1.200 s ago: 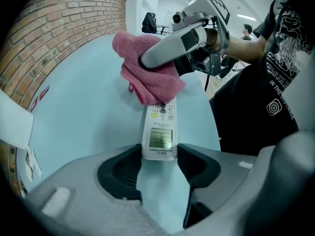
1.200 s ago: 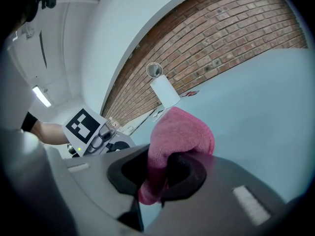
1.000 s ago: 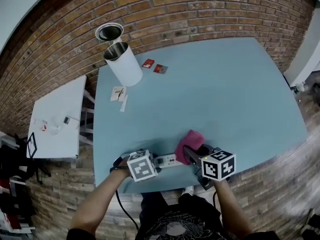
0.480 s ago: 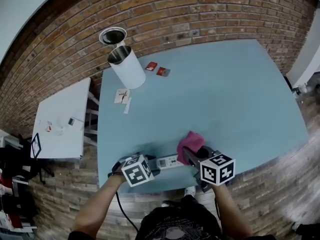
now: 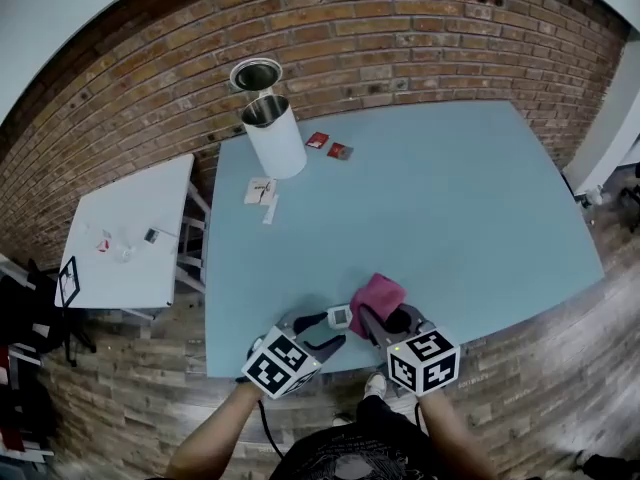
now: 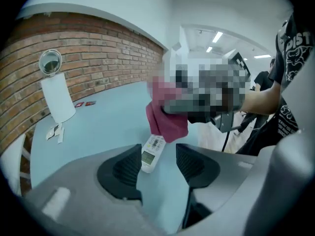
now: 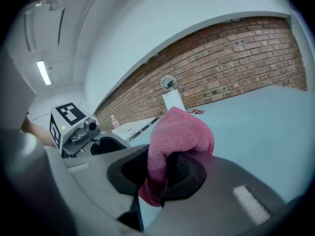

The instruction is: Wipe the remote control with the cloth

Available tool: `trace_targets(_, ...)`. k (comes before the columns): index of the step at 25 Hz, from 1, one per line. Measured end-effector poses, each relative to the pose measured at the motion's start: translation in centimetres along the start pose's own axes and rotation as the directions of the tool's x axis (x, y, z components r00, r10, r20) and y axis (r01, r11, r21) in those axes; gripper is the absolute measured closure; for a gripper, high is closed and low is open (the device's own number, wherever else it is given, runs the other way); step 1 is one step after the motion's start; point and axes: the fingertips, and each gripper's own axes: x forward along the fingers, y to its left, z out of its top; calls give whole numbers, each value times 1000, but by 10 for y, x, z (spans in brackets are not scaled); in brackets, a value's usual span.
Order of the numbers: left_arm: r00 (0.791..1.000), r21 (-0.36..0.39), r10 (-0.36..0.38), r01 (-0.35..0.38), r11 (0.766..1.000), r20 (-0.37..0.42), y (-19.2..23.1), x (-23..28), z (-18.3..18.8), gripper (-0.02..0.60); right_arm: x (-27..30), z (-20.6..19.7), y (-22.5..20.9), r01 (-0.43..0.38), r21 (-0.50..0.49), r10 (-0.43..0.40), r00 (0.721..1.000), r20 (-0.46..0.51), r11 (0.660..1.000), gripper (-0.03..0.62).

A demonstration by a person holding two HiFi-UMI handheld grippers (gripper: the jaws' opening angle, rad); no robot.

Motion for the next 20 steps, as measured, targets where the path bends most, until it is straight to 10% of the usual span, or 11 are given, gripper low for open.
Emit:
trace_targets(4, 987, -82, 103, -93, 992, 126, -5, -17, 7, 392, -9, 0, 26, 37, -58, -35, 999, 28, 998, 531)
trace_targets(7, 949, -156, 243, -215, 964, 199, -1, -31, 8, 584, -20, -2, 38, 73, -88, -69, 996, 47, 993, 531)
trace_targets(20, 882, -313, 372, -280, 907, 288, -43, -45, 25, 586, -69, -12, 53, 216, -129, -203, 973, 107, 968, 533)
